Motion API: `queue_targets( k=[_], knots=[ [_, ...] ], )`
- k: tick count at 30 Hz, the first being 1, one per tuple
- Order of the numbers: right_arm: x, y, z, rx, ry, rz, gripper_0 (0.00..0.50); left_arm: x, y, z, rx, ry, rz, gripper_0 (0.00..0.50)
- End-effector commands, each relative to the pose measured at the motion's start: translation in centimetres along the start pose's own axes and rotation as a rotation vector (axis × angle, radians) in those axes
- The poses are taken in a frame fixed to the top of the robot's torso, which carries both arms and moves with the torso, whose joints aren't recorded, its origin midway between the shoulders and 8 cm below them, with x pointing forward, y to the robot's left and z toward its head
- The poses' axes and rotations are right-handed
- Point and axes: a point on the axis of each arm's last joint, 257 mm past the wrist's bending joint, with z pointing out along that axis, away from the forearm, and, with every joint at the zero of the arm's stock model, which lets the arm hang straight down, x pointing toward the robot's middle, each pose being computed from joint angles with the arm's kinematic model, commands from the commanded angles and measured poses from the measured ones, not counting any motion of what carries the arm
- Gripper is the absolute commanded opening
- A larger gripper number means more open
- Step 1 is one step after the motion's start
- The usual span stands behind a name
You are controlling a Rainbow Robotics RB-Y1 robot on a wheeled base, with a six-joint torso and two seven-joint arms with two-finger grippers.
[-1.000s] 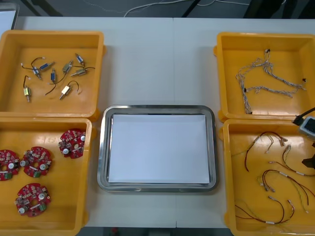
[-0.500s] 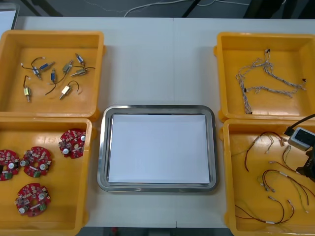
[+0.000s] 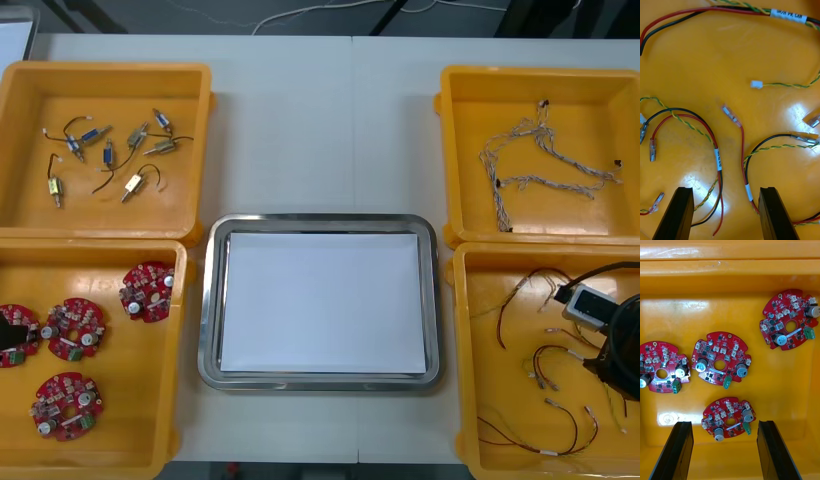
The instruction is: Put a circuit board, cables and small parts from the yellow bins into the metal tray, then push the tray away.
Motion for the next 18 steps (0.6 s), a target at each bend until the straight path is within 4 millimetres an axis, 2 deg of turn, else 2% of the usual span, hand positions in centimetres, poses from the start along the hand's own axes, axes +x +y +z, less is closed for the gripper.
queue_targets(
  k=[1,7,18],
  knots=[
    [1.8,0.8,0.5,-0.004,0.043,-0.047,0.500,0.5,-0.1,-0.6,-0.001,-0.015,0.117,0.500],
    [2.1,1.2,1.3,-0.012,0.043,-0.040,0.500,1.2,-0.5,0.1,0.018,-0.030,0.142,0.500],
    [1.4,2.4,2.4,-0.028,0.026,-0.043,0.500,2.4,-1.2,1.7,0.017,-0.026,0.206,0.500]
  ],
)
